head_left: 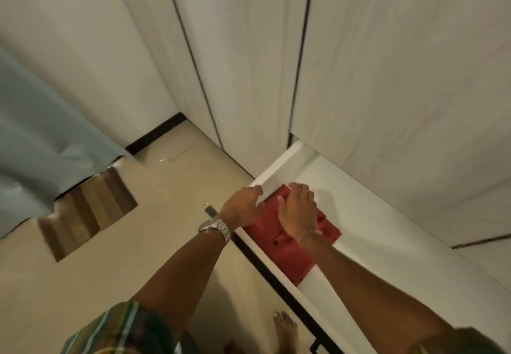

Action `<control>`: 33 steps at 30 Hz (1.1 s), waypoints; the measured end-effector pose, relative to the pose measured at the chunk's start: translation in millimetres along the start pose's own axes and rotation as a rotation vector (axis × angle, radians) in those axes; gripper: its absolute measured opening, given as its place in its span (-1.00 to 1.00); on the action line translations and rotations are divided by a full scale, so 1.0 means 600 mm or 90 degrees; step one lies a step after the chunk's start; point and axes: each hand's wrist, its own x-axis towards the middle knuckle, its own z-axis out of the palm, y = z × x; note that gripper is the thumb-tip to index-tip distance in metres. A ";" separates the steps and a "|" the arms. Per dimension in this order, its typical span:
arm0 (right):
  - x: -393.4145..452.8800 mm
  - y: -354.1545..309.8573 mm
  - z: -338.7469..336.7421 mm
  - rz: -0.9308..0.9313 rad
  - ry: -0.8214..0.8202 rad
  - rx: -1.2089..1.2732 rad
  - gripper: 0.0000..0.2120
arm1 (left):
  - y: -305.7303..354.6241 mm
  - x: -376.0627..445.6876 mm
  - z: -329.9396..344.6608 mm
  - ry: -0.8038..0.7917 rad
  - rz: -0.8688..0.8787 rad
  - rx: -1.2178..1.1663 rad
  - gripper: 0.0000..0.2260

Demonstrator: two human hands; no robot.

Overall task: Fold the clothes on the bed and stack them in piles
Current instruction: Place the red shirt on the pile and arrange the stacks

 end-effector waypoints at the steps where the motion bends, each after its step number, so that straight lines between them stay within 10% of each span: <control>1: 0.013 -0.037 -0.016 -0.061 -0.003 -0.001 -0.59 | -0.003 -0.021 -0.024 0.048 0.005 -0.005 -0.63; 12: -0.109 -0.572 0.025 -0.588 -0.159 -0.041 -0.51 | -0.328 -0.522 -0.230 0.416 -0.435 -0.027 -0.52; 19: -0.483 -0.849 0.190 -0.867 -0.379 -0.047 -0.49 | -0.447 -0.997 -0.107 0.600 -0.802 -0.167 -0.46; 33: -0.962 -0.897 0.538 -0.940 -0.768 -0.260 -0.25 | -0.452 -1.373 0.255 0.843 -1.197 -0.822 -0.20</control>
